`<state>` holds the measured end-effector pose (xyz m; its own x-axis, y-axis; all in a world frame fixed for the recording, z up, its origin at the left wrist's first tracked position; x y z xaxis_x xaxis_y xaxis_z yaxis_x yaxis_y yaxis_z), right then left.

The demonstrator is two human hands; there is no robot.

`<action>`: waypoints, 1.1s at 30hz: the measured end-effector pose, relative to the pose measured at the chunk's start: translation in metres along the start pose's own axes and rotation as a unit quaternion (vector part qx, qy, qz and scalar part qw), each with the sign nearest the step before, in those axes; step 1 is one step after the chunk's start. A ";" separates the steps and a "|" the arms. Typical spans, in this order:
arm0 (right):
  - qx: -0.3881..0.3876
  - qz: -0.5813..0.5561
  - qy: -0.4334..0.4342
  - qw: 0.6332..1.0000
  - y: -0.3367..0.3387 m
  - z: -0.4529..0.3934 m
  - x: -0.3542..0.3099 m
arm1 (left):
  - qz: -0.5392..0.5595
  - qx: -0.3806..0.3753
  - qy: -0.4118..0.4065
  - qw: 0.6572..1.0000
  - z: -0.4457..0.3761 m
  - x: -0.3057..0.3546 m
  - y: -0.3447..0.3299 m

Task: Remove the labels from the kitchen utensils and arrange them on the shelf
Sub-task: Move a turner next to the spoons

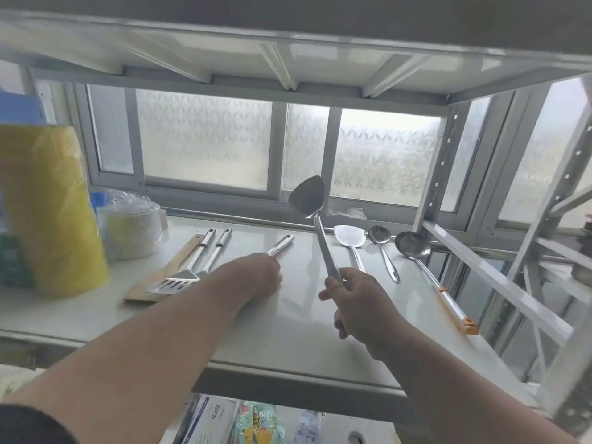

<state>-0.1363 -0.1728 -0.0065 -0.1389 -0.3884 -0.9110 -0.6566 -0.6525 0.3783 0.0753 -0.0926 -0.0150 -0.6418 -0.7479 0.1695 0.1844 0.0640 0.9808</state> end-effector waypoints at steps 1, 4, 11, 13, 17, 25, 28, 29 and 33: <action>-0.006 0.006 -0.014 1.000 -0.003 -0.002 0.003 | 0.004 0.010 -0.001 1.000 -0.003 -0.008 0.000; 0.002 -0.012 -0.060 0.998 -0.014 -0.006 0.007 | -0.023 0.022 0.022 0.999 -0.012 -0.033 0.001; 0.026 -0.018 -0.083 0.996 -0.029 -0.019 0.003 | 0.027 0.059 -0.033 0.997 -0.005 -0.002 0.017; 0.011 0.102 -0.038 0.994 -0.026 -0.017 -0.004 | 0.063 0.045 -0.081 0.994 -0.003 0.026 0.015; -0.046 0.275 0.050 0.959 -0.025 0.002 -0.013 | 0.080 0.010 -0.108 0.991 -0.013 0.061 0.001; -0.074 0.375 0.165 0.909 -0.013 -0.002 0.005 | 0.107 0.002 -0.099 0.989 -0.038 0.083 -0.005; -0.077 0.388 0.162 0.904 -0.012 -0.018 0.008 | 0.108 -0.009 -0.085 0.990 -0.050 0.087 -0.003; -0.081 0.391 0.163 0.902 -0.012 -0.023 0.008 | 0.117 -0.011 -0.081 0.990 -0.052 0.088 -0.003; -0.079 0.384 0.183 0.902 -0.016 -0.034 0.010 | 0.182 0.003 -0.075 0.980 -0.068 0.085 -0.015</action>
<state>-0.1019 -0.1886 -0.0162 -0.2345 -0.9348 -0.2668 -0.3526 -0.1739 0.9195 0.0689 -0.2021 -0.0222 -0.6372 -0.5691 0.5198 0.4170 0.3127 0.8534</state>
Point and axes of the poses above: each hand's wrist, its own z-axis away from the middle knuckle, its own y-axis out of the back of the hand, x = y × z, the point moved 5 cm from there along -z, towards the middle knuckle, and after that the axes turned 3 degrees about y, right-handed, at the moved point
